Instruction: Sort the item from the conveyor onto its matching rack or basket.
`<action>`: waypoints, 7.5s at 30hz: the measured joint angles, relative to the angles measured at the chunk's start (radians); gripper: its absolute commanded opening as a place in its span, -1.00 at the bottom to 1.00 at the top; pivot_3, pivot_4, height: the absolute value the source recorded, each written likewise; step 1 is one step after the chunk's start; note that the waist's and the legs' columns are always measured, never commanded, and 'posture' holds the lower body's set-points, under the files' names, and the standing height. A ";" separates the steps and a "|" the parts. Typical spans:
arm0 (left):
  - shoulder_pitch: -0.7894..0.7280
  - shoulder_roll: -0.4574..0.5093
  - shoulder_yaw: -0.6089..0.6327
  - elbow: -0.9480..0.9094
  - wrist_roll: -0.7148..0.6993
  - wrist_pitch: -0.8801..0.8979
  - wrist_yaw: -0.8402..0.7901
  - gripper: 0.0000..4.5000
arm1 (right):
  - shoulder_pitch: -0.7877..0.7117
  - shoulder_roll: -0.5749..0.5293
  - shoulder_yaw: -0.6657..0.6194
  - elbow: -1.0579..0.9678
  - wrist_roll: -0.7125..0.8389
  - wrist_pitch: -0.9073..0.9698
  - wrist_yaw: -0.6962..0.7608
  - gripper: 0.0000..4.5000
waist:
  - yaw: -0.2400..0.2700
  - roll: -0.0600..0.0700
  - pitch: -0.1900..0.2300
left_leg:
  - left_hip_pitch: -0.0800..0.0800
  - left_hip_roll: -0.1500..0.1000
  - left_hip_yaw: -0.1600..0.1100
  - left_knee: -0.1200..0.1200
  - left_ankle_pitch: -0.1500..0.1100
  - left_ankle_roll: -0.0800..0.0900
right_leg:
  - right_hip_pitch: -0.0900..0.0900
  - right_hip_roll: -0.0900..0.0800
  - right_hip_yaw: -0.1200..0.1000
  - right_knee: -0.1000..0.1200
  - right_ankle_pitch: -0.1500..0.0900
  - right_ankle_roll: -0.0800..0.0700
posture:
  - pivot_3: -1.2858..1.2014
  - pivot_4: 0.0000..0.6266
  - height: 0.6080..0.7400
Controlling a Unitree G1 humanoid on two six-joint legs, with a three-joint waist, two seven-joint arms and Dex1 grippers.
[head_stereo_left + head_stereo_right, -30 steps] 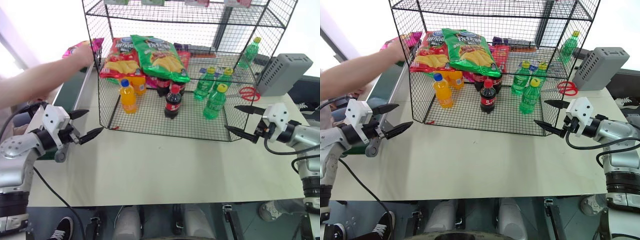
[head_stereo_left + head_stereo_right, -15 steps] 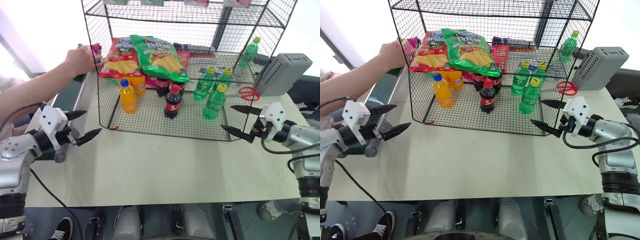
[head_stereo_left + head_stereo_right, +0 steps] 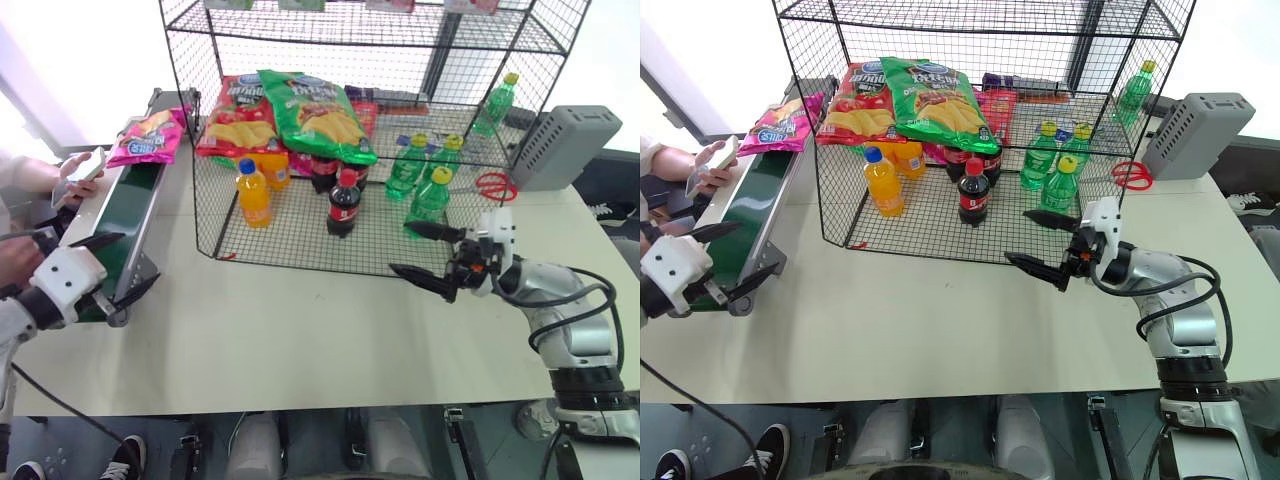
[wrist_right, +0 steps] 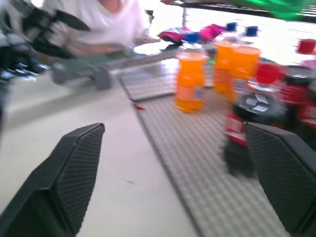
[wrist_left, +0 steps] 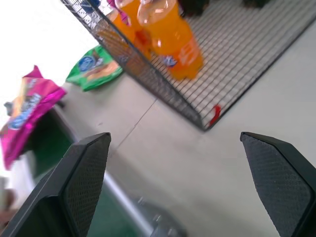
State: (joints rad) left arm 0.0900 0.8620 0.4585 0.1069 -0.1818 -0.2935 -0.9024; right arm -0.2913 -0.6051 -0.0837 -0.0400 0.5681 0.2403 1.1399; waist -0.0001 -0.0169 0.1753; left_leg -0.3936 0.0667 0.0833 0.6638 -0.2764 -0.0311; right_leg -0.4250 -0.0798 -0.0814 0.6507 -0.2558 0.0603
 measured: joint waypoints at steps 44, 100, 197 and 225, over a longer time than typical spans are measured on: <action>0.201 0.159 0.048 0.227 0.543 -0.410 0.544 1.00 | -0.123 0.080 0.174 0.010 -0.096 -0.055 0.039 1.00 | -0.004 -0.001 -0.001 | -0.001 0.001 0.002 -0.001 -0.001 0.001 | -0.002 -0.001 0.000 -0.001 0.000 0.000 | 0.03 -0.52 1.00; -0.005 0.047 -0.028 -0.546 -1.560 1.110 0.023 -0.97 | -0.055 -0.058 0.070 -0.154 0.399 0.697 0.034 1.00 | 0.002 0.002 0.001 | 0.001 -0.001 -0.003 0.000 0.000 0.000 | 0.001 0.002 0.001 0.000 0.000 -0.001 | 0.03 -0.52 1.00; -0.359 -0.466 -0.399 -0.278 -0.419 0.528 -0.052 1.00 | -0.378 -0.041 0.107 0.287 -1.066 -0.342 -0.856 -0.30 | -0.012 0.002 0.001 | -0.005 -0.002 -0.003 0.001 0.002 -0.003 | -0.002 0.001 0.000 -0.001 0.000 0.001 | 0.03 -0.52 1.00; -0.348 -0.438 -0.407 -0.304 -0.415 0.553 -0.031 1.00 | -0.341 -0.064 0.002 0.102 -0.502 -0.245 -0.465 0.98 | -0.012 0.002 0.001 | -0.004 -0.002 -0.003 0.001 0.002 -0.002 | -0.002 0.002 0.000 -0.001 0.000 0.001 | 0.03 -0.52 1.00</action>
State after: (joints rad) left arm -0.2576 0.4238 0.0511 -0.1975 -0.5973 0.2592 -0.9331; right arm -0.6324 -0.6687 -0.0815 0.0622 0.0665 -0.0044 0.6746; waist -0.0117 -0.0151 0.1759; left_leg -0.3981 0.0651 0.0803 0.6646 -0.2746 -0.0335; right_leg -0.4267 -0.0782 -0.0814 0.6496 -0.2559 0.0612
